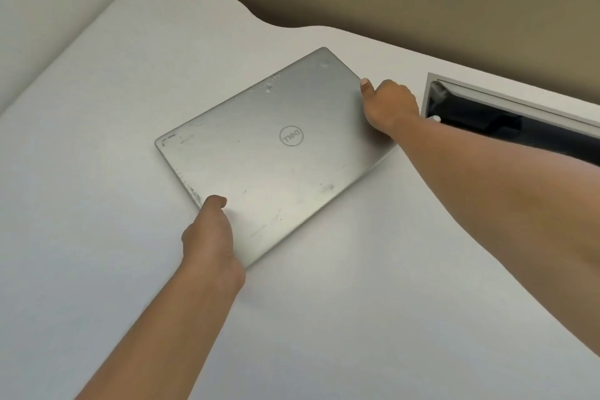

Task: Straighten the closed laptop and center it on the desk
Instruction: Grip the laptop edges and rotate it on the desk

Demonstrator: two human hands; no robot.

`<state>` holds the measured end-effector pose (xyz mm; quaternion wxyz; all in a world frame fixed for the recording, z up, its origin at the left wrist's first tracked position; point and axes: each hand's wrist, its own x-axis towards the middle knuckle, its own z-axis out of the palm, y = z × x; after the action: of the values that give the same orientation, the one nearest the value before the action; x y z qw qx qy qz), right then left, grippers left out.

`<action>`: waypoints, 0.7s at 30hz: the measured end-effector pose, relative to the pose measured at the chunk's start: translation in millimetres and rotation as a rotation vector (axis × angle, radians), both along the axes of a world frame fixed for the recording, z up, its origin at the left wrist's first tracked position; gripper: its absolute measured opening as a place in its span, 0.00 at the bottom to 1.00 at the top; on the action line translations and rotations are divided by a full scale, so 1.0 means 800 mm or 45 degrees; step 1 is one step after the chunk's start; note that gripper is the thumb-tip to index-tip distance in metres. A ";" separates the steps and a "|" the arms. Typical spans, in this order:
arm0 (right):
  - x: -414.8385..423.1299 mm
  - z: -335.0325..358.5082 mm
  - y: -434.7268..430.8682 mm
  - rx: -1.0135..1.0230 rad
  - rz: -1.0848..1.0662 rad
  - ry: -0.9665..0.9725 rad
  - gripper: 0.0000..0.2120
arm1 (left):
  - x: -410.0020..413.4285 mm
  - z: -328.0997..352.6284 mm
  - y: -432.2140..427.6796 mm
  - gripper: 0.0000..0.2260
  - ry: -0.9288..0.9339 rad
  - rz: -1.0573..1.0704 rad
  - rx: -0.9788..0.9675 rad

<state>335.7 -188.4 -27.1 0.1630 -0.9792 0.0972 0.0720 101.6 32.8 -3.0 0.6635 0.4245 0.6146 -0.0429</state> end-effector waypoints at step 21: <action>-0.124 0.039 -0.114 -0.118 -0.202 0.066 0.43 | -0.123 0.050 -0.049 0.30 0.117 -0.276 -0.211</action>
<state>236.2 -279.3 4.5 0.1201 -0.9727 0.1817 0.0796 2.8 -6.7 36.9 0.6588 0.4298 0.5893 -0.1843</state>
